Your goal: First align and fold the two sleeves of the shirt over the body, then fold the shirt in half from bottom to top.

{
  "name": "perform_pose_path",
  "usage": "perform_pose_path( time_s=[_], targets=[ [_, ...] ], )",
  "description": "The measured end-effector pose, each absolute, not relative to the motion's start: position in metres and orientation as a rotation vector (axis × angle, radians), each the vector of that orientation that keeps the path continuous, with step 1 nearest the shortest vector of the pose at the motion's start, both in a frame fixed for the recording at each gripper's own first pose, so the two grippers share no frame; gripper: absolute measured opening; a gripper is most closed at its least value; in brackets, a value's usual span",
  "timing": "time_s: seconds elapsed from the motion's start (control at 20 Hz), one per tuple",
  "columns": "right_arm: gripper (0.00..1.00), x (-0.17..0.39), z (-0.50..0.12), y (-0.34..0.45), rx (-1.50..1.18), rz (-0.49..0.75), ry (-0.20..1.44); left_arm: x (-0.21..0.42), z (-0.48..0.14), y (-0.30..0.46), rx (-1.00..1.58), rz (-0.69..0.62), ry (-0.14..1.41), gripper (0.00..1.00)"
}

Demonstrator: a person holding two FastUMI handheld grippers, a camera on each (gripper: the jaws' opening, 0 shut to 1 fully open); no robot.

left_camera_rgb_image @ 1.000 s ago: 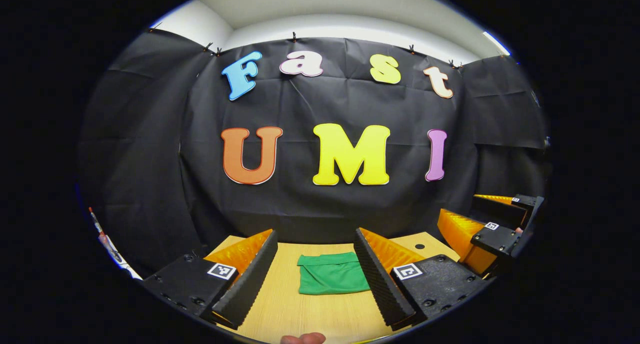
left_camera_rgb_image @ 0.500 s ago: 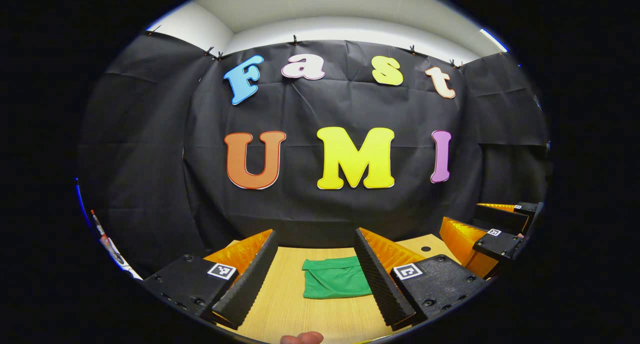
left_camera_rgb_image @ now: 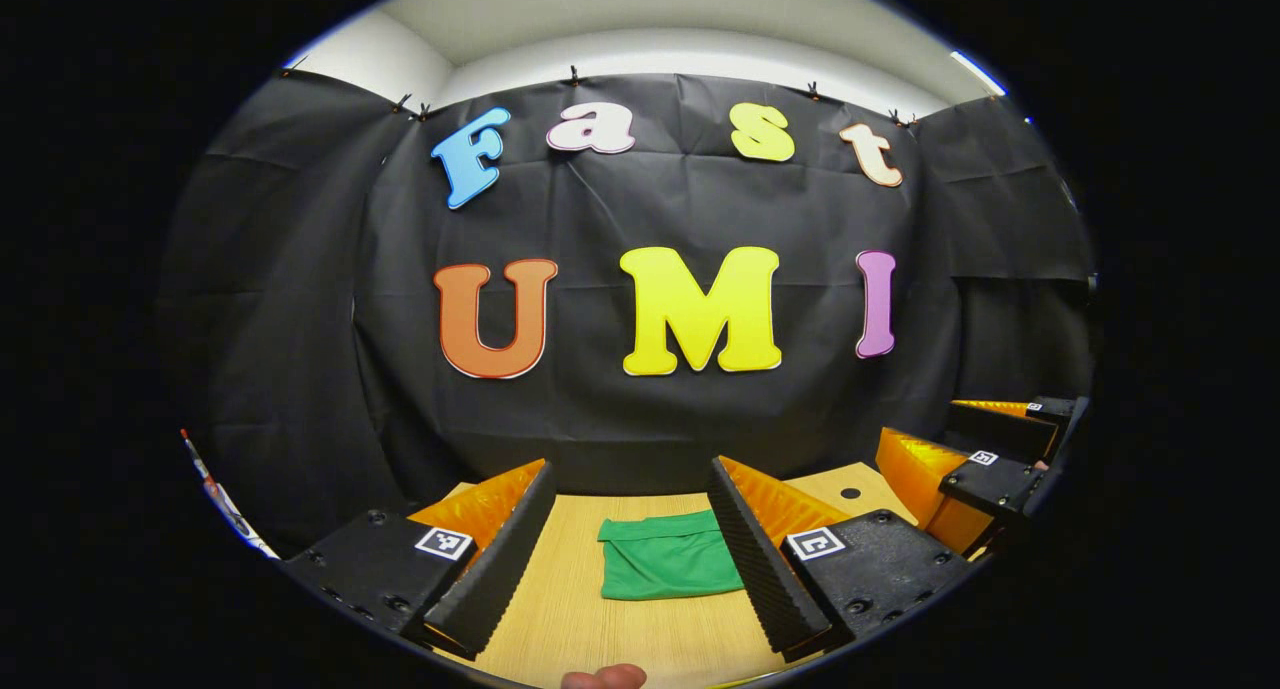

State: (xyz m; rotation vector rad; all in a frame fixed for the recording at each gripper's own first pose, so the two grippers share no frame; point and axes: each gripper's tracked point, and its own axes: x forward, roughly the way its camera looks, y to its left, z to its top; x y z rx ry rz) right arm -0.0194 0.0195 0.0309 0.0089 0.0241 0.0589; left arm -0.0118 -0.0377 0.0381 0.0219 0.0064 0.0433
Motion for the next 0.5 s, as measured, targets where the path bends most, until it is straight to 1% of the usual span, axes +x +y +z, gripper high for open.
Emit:
perform_pose_path(
  time_s=[0.05, 0.1, 0.15, 0.5],
  targets=[
    [0.96, -0.018, 0.030, 0.019, 0.008, 0.058, 0.025, -0.010, 0.038, -0.040, 0.022, 0.039, 0.007, 0.98],
    [0.94, -0.016, 0.030, 0.019, 0.007, 0.060, 0.027, -0.008, 0.037, -0.041, 0.023, 0.037, 0.007, 0.98],
    [0.96, -0.016, 0.030, 0.018, 0.007, 0.060, 0.028, -0.007, 0.037, -0.042, 0.023, 0.036, 0.009, 0.98],
    [0.96, -0.007, 0.033, 0.012, 0.016, 0.049, 0.015, 0.000, 0.040, -0.041, 0.030, 0.053, 0.003, 0.98]
  ],
)
